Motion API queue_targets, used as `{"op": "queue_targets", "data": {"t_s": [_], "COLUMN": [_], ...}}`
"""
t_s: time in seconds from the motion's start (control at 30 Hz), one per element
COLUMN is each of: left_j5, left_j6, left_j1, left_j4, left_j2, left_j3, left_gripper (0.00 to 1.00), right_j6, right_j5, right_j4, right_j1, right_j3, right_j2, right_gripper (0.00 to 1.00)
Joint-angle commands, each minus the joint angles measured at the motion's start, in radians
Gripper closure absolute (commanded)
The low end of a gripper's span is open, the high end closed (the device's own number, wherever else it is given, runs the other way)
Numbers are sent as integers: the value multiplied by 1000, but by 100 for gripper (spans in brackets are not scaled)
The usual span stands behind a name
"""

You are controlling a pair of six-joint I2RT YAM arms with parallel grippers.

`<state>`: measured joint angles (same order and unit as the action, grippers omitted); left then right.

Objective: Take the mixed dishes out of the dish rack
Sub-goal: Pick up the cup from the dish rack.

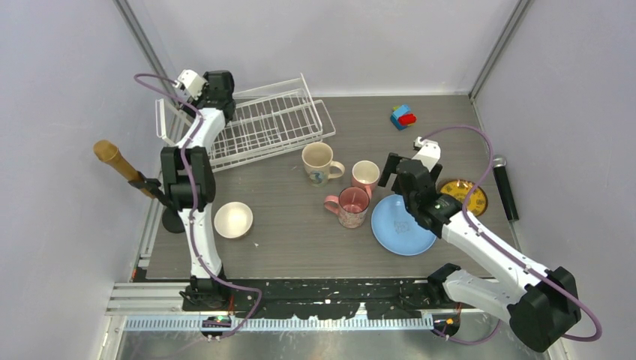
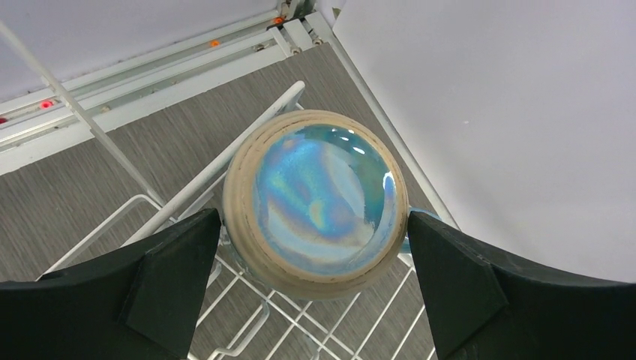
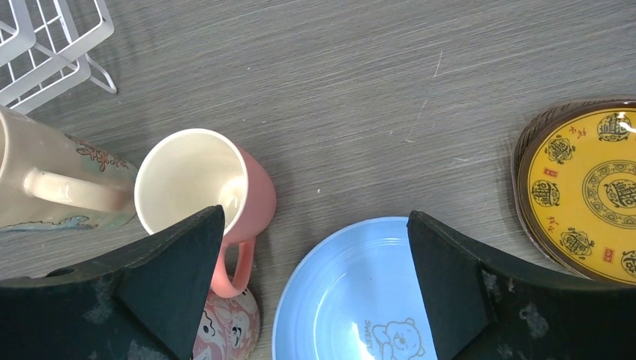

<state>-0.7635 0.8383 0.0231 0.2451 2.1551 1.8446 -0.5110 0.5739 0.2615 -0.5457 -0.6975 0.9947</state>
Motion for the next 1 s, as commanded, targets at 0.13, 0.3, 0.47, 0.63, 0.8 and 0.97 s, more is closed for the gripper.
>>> {"op": "queue_targets", "data": {"t_s": [0.13, 0.3, 0.47, 0.63, 0.8, 0.97], "left_j5": [-65, -66, -34, 35, 102, 110], "left_j6": [-4, 5, -19, -33, -46, -69], "left_j1": [-14, -15, -15, -17, -17, -18], "left_j4": [18, 60, 109, 281, 370, 365], "left_j2": [71, 110, 136, 172, 178, 168], "left_j3": [115, 168, 202, 290, 319, 305], "left_gripper": [0, 0, 0, 0, 0, 2], "right_j6": [36, 44, 47, 48, 44, 43], "right_j5": [-11, -27, -31, -37, -54, -52], "right_j4": [-71, -90, -101, -111, -116, -118], "right_j1": [1, 1, 1, 1, 1, 1], "right_j3": [-52, -55, -55, -48, -40, -23], "right_j2": [40, 62, 76, 82, 76, 59], "right_gripper": [0, 0, 0, 0, 0, 0]}}
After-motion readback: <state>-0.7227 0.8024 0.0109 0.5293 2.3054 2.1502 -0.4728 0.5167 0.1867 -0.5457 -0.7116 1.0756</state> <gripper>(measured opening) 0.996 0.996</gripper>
